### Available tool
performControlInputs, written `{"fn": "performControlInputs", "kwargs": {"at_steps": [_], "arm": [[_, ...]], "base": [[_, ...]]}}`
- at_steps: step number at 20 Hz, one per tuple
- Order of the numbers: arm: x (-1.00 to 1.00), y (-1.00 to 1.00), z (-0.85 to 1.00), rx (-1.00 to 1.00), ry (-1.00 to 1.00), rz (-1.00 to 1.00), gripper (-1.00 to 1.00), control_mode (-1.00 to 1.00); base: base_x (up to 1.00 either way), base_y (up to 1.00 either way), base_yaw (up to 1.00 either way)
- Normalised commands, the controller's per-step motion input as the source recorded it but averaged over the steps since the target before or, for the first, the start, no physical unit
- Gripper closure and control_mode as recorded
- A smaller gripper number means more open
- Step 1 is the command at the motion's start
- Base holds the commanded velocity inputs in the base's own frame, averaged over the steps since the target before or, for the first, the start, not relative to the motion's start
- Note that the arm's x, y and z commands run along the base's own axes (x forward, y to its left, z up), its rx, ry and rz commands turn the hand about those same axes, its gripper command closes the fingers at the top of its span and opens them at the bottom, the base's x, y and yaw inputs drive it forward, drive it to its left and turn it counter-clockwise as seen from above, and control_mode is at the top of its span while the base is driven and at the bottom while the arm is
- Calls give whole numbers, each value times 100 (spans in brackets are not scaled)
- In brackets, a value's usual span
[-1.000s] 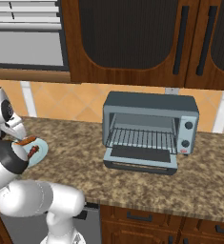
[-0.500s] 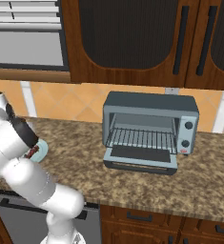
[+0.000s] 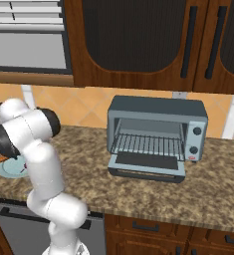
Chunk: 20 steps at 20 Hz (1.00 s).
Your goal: Pick up the kebab skewer and baguette bread, and place them inside the toaster oven. Close the toaster oven door and start by setting the timer.
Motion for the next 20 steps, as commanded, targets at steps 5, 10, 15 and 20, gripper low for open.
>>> {"fn": "performControlInputs", "kwargs": {"at_steps": [5,10,15,20], "arm": [[24,9,-50,0,0,0,-100,-100],[20,19,-15,0,0,0,-100,-100],[1,1,-37,1,0,0,-100,-100],[0,0,-16,0,0,0,100,-100]], "base": [[0,0,0],[0,0,0],[0,0,0],[0,0,0]]}}
